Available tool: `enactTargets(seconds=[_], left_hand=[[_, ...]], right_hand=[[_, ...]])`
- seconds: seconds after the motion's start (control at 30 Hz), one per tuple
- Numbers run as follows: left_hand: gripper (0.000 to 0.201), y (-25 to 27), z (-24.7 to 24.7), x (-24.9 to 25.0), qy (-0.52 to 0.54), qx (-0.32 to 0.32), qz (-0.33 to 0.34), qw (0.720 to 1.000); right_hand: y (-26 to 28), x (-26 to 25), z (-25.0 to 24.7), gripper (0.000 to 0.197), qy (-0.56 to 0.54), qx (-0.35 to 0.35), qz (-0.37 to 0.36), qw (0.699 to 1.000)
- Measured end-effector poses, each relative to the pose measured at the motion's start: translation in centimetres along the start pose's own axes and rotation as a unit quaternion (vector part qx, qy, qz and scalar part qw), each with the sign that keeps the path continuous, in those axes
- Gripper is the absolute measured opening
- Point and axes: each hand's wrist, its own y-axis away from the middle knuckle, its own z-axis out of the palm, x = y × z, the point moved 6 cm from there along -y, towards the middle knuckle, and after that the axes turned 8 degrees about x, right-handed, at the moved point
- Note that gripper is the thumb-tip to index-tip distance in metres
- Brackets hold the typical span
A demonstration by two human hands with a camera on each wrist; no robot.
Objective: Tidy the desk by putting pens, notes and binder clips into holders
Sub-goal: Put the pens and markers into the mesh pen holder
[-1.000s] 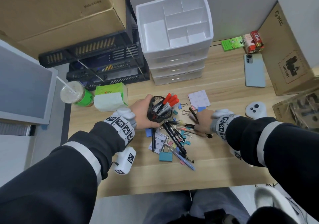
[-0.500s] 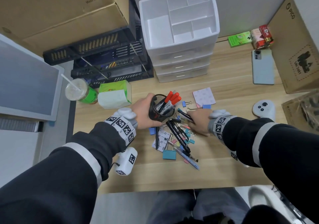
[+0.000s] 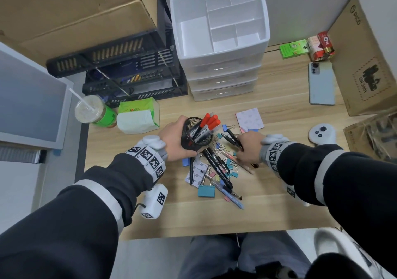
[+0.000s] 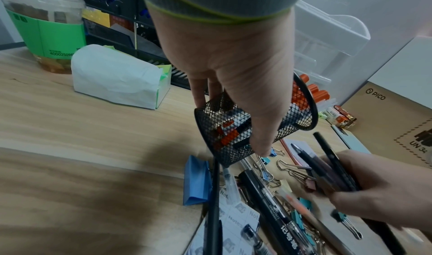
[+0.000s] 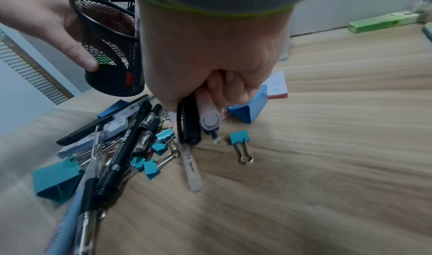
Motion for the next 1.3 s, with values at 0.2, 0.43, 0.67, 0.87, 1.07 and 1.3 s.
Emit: enactTargets(seconds=[0.2,0.43,0.67,0.87,1.07,1.3], left_hand=[[0.092,0.0,0.3,0.0,0.003,-0.005,0.008,1.0],[0.094,0.0,0.8,0.0,-0.007,-0.013,0.013,1.0],[0.093,-0.7,-0.2,0.4,-0.031,-0.03,-0.008,0.999],[0.091,-1.8,-1.2,1.0,-0.068,-0.053,-0.022,0.996],[0.093,-2.1,-1.0,2.4,-0.052,-0.08,-0.005,0.995],[0.089,-2.4,-0.8,3.6,-0.041,-0.06,0.02,0.997]], right_hand=[[0.6,-1.1,1.7,0.02,0.016,-0.019,-0.038,0.999],[1.0,-1.5,2.5,0.021,0.007,-0.044,-0.015,0.999],[1.2,-0.7,-3.9,0.014,-0.167,0.044,0.026,0.985],[0.4,-0.7,-12.5,0.012,-0.317,0.194,0.041,0.928],[-0.3,-5.7,-14.3,0.023,-0.422,0.18,-0.031,0.888],[-0.8,-8.2,-11.0,0.015,-0.361,0.192,-0.05,0.911]])
